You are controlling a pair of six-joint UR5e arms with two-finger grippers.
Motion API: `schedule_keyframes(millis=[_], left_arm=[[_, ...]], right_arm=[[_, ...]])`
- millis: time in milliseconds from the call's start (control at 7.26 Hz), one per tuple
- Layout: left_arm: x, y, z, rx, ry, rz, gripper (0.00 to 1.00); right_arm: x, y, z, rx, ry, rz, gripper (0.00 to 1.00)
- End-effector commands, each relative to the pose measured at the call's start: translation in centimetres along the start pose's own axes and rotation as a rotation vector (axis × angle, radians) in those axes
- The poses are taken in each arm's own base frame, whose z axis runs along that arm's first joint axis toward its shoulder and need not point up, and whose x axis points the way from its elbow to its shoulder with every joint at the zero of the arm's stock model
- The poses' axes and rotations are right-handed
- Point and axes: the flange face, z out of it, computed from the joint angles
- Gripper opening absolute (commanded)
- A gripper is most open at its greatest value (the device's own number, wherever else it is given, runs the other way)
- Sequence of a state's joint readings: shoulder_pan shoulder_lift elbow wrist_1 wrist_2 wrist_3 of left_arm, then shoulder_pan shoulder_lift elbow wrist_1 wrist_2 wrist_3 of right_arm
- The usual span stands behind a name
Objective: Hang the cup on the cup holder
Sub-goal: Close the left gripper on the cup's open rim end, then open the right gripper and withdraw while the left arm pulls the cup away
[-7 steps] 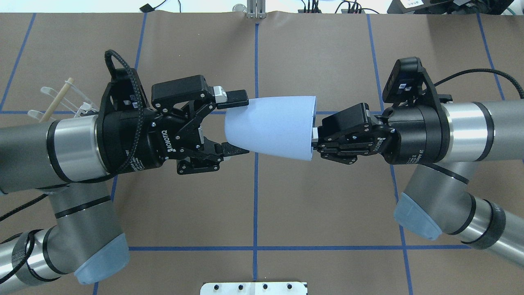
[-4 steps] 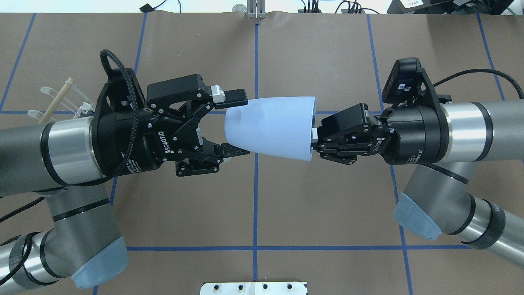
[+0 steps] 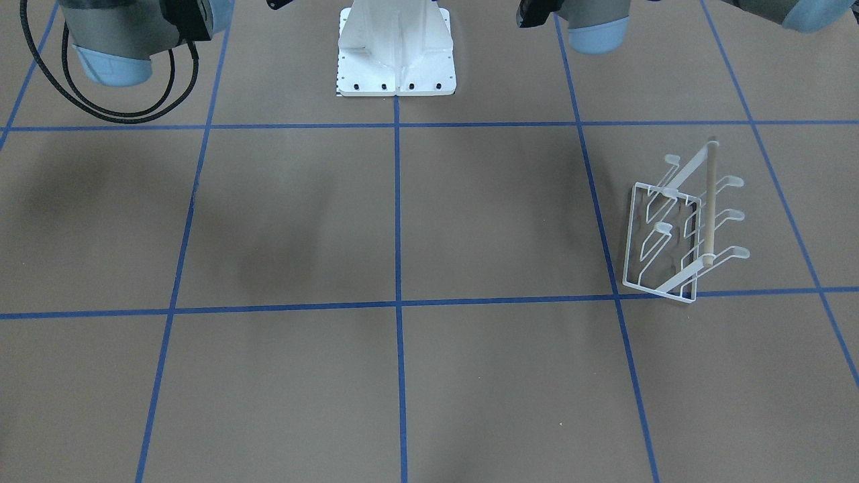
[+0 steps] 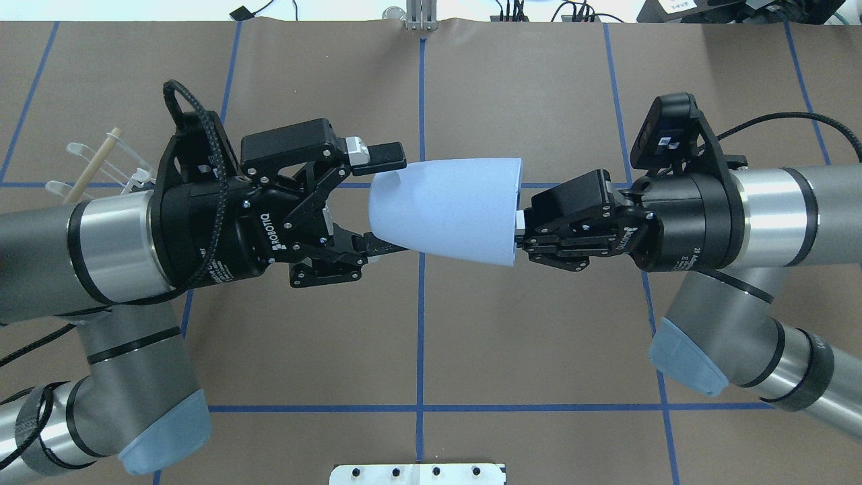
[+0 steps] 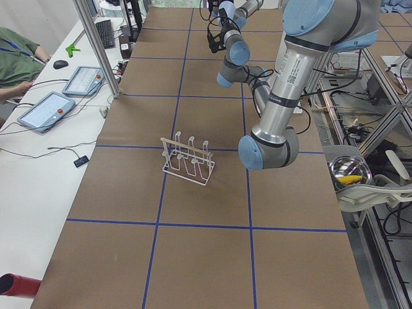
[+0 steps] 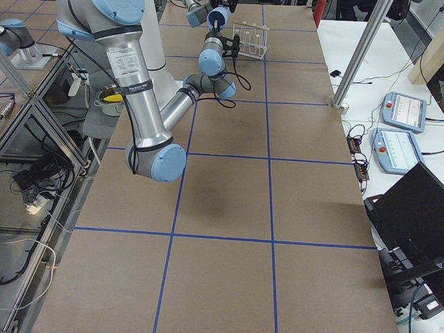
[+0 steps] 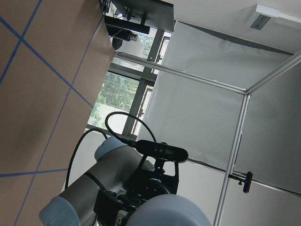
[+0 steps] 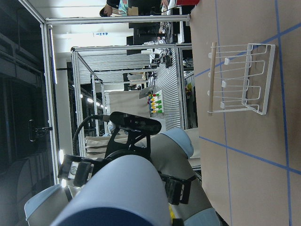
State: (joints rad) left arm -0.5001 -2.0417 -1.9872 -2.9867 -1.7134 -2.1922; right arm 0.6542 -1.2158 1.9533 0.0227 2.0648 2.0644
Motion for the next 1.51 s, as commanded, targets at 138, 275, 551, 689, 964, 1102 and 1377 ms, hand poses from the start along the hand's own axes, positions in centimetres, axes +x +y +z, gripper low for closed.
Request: schedule_keyframes(millis=[138,275,551,689,964,1102,1377], left_arm=[[0.1,0.1,-0.1,-0.002,0.003,-0.001,0.98],[0.1,0.1,-0.1,-0.001,0.001,-0.001,0.91],[0.0,0.3,-0.7,-0.010,0.003,-0.042,0.00],[0.5,0.7,-0.9,-0.021,0.010,-0.042,0.00],[1.0,1.1,-1.2,-0.025,0.013,-0.041,0.00],[0.8,1.1,-1.2,-0.032,0.002,-0.040,0.00],[1.8,-1.2,-2.1,0.012,-0.010,0.014,0.00]], right_arm=[[-0.3,0.0,0.6,-0.005,-0.007,-0.001,0.00],[-0.1,-0.1,0.6,-0.004,-0.005,0.000,0.00],[0.1,0.0,0.9,0.005,-0.014,0.018,0.99],[0.1,0.1,0.8,0.007,-0.015,0.018,1.00],[0.0,0.2,0.5,0.006,-0.014,0.018,1.00],[0.2,-0.2,-0.1,0.016,-0.001,0.009,1.00],[0.0,-3.7,-3.7,0.089,0.070,-0.039,1.00]])
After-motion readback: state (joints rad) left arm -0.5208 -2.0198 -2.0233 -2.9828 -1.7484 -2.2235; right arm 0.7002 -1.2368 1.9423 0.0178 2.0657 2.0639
